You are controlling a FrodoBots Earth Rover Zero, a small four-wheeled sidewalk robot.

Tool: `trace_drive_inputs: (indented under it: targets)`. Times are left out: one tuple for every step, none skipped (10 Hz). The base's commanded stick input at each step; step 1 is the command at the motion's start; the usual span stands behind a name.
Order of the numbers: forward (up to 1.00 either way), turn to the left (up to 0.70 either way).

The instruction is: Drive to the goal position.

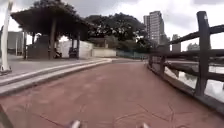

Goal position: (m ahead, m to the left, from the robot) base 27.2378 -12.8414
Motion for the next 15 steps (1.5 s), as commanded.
trace_drive_inputs:
  targets:
    - [0.7,-0.03]
    - [0.7,-0.14]
    - [0.7,-0.35]
    - [0.7,-0.34]
    - [0.7,-0.27]
    - [0.7,-0.12]
    - [0.7,-0.01]
    - [0.7,0.0]
    - [0.7,0.0]
    - [0.7,0.0]
    - [0.7,0.0]
    - [0.7,0.0]
    - [0.7,0.0]
    - [0.7,0.0]
    - [0.7,0.0]
